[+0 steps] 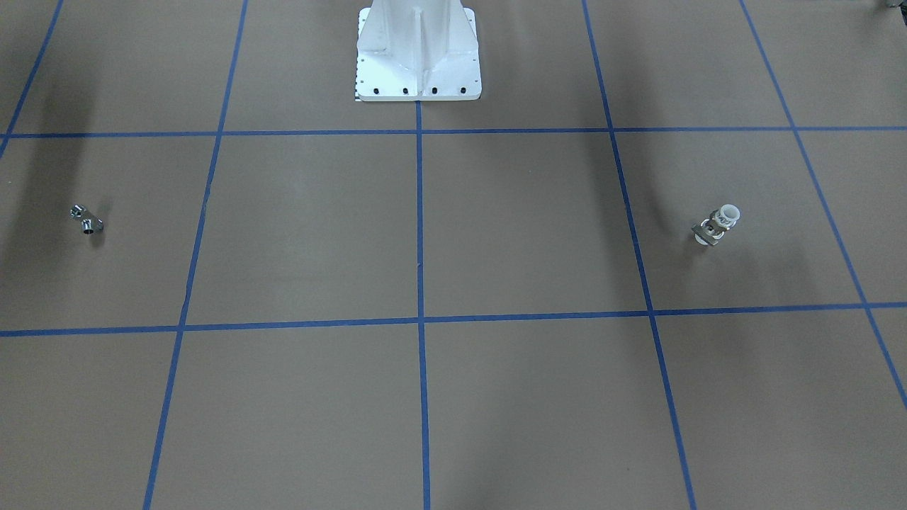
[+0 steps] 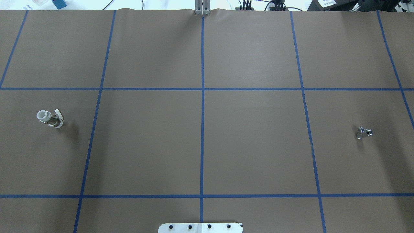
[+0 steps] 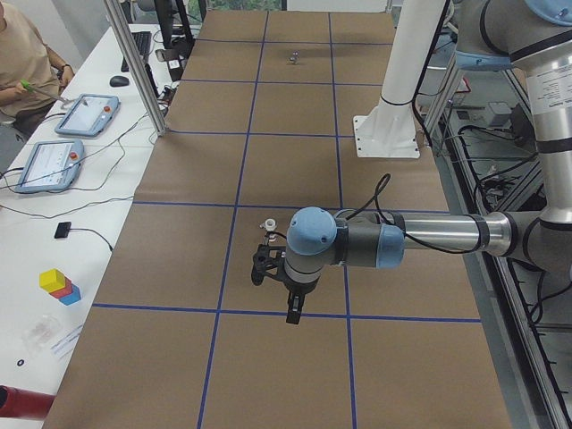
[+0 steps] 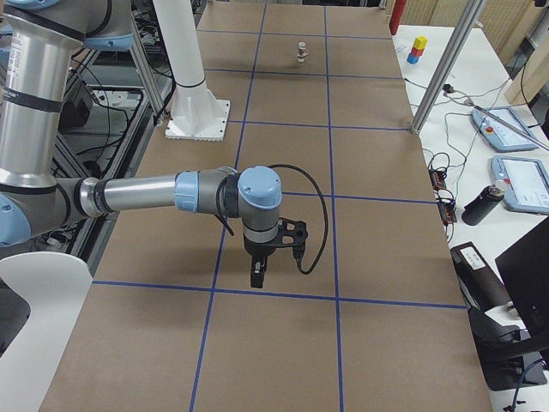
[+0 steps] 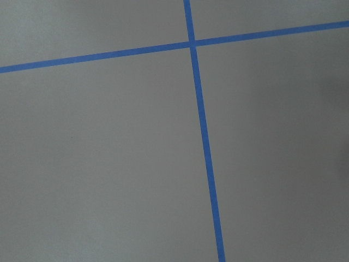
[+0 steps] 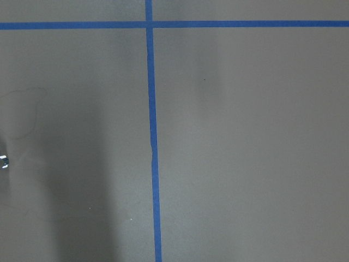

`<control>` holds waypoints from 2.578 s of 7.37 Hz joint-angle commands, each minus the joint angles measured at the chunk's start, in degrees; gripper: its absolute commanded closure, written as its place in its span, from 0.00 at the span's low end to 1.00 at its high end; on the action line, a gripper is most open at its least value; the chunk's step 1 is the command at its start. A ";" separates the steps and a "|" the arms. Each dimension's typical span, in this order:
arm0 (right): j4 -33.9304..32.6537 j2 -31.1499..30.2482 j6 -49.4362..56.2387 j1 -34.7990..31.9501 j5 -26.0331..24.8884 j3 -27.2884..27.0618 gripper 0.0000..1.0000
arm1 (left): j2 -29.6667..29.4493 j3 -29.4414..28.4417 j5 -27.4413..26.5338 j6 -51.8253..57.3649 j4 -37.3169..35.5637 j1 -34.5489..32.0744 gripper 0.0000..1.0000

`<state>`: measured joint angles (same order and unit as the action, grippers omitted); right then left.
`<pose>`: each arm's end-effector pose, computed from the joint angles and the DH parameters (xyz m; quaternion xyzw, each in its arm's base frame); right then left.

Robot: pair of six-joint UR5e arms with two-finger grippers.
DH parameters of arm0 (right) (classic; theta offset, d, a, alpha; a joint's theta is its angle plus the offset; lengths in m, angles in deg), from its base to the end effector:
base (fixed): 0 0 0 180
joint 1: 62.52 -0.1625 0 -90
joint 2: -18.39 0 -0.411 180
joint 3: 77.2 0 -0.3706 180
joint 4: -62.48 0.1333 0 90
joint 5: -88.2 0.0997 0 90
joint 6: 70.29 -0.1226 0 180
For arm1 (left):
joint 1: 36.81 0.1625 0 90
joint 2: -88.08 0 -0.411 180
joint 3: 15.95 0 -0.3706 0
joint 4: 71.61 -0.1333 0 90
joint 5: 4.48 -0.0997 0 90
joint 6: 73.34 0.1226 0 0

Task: Assemble PPR valve and pipe with both arms

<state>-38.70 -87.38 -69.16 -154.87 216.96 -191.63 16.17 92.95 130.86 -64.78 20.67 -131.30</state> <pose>0.0709 -0.3475 0.6021 -0.0107 -0.3322 0.0173 0.9430 -0.0731 -0.3425 0.6286 0.0685 0.3800 0.0431 0.9215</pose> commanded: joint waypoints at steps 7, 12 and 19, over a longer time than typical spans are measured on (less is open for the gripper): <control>10.74 4.87 -0.86 -0.02 0.70 4.03 0.00 | -8.06 -0.08 1.75 -0.21 7.20 0.26 0.00; 17.24 4.26 -2.62 3.32 4.31 4.12 0.00 | -11.66 0.53 9.51 -9.63 14.23 12.71 0.00; 17.33 3.55 -2.45 3.41 4.83 4.12 0.00 | -14.65 -1.83 -13.50 -27.71 23.38 40.85 0.00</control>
<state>-21.38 -83.78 -71.62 -151.46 221.61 -187.51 2.83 92.43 120.57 -92.01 43.92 -93.47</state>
